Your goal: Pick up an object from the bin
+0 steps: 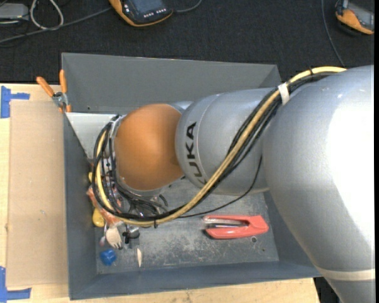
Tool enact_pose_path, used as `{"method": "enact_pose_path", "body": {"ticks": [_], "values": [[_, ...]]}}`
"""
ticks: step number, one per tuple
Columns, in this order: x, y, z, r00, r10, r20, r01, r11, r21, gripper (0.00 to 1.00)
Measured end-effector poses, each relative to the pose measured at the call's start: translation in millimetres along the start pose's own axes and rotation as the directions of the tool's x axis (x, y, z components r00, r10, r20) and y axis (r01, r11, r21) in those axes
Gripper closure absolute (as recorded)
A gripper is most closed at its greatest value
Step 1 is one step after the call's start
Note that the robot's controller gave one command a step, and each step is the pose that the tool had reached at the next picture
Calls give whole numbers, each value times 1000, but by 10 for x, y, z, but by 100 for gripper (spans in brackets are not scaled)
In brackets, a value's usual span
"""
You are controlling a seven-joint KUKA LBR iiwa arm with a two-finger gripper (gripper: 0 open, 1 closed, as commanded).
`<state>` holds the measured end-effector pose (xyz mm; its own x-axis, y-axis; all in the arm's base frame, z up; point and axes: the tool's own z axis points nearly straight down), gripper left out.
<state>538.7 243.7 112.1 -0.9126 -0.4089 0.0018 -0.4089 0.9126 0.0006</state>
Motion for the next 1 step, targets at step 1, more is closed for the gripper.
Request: {"method": "enact_pose_path", "body": {"ticks": [1], "values": [[-16,-83,449,966,-260,0,260,966,-1,0]]}}
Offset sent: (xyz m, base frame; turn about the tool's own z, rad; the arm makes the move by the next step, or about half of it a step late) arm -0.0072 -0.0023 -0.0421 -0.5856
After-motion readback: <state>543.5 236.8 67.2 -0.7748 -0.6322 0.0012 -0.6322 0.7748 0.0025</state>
